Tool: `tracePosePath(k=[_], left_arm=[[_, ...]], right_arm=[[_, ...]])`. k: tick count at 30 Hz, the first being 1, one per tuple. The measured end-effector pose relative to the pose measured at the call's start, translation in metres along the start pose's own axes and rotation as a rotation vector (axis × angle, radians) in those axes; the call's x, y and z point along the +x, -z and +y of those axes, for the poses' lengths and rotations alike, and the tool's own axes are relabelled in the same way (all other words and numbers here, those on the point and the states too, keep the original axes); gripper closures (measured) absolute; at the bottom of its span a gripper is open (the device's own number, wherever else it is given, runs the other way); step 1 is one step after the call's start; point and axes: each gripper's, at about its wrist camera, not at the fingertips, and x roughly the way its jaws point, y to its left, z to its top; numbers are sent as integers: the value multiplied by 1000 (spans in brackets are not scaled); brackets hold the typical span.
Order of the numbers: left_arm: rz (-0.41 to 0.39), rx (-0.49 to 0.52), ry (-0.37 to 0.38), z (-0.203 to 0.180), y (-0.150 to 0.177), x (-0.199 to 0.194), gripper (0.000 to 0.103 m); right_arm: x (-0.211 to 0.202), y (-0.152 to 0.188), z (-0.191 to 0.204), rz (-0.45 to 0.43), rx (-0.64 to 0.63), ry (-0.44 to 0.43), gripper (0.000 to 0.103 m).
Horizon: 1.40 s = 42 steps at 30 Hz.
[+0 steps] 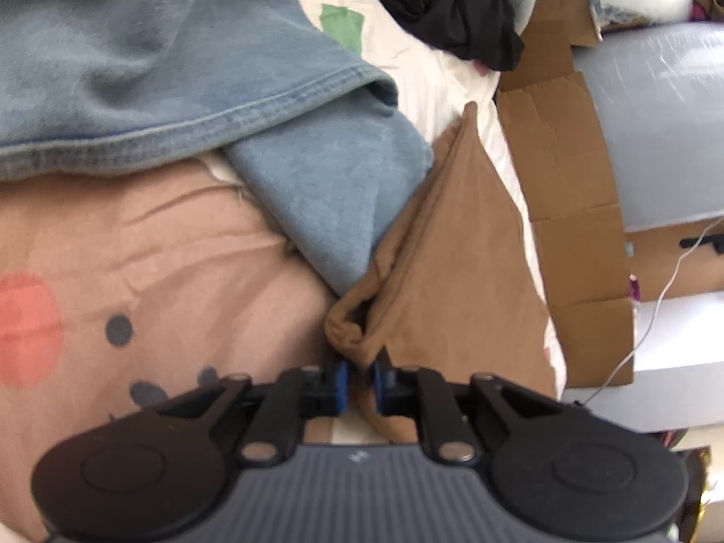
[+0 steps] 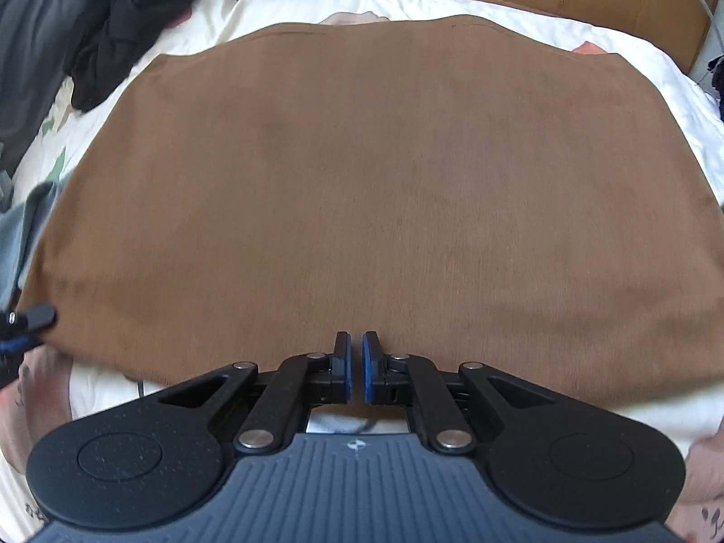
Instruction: Fold clothes
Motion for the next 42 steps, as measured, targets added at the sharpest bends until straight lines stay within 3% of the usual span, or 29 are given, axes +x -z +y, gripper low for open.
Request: tracePosePath(k=[6,13,18,25,32,37,42], left_arm=[[-7,-20,37,5,-3,6,87],[-22,-50,76,12,-3,-2,94],[-16,-27,90,6,-5,-10,95],[-14,-22,119,-4,-9,-15,96],[-20,-11,171,-24,-9,-23,96],[-18,16,198,-40,-13,-28,96],[-13,20,204,-49,-15,-29,96]], right_arm=[[-6,18,4,7,19,9,98],[-7,24,3,23,13,23,97],[-12,19,4,32,16,29,97],[-33,5,0,-30,32,39,98],[-3,11,10,40,18,22,98],[-9,12,12,49,6,23,98],[-32,0,25,-21,-37,-30,98]])
